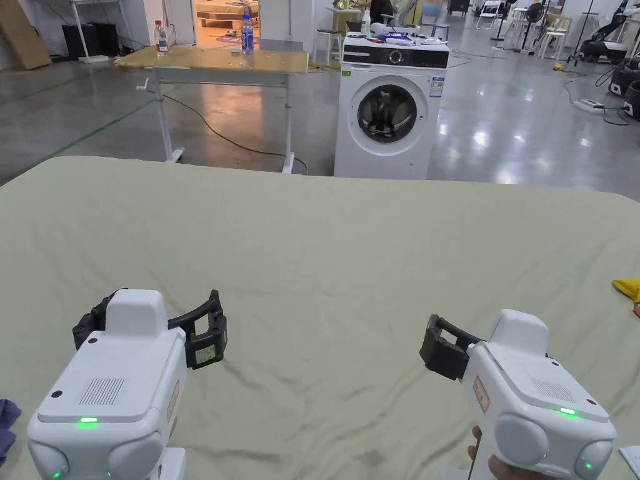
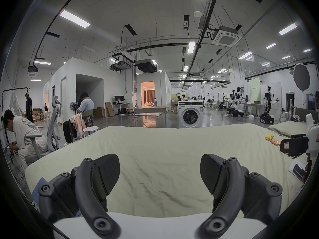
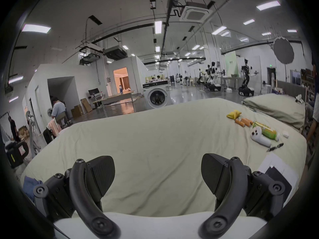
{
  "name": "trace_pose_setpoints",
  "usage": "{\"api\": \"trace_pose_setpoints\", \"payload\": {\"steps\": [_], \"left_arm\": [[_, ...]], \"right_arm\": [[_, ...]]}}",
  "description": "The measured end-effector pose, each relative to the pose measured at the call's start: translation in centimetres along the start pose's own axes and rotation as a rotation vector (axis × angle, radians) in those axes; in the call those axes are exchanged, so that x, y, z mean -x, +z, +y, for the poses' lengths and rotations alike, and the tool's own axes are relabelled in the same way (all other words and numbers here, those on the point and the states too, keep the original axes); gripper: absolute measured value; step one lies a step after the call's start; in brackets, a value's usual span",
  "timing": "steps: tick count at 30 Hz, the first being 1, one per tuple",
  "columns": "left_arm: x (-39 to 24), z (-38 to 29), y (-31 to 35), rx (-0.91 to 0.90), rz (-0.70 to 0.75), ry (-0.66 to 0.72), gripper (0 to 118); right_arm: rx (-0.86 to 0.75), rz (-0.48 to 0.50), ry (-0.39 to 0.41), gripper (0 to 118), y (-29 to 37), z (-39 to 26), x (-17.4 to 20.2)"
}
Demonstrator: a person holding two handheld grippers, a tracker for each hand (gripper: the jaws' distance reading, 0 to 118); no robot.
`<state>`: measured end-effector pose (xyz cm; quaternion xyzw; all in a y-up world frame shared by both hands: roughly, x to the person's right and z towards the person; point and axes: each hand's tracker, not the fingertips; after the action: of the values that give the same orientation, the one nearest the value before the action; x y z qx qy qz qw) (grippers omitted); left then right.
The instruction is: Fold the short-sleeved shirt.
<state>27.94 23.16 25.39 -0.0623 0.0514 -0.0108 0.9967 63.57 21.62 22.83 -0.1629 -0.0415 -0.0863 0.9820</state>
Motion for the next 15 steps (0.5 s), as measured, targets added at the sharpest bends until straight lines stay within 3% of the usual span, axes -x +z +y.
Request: {"api": "trace_pose_setpoints", "payload": {"steps": [7,15], "left_arm": [[-0.1,0.2,-0.3,0.006,-0.006,-0.012,97],[0.0,0.3,-0.5,0.009,-0.006,-0.013,97]], "right_arm": [[0.048,-0.112,-0.046,104,-0.1,0.8,0.5],[0.063,-0.114,-0.028,104,-0.4,1.1,0.5]]}}
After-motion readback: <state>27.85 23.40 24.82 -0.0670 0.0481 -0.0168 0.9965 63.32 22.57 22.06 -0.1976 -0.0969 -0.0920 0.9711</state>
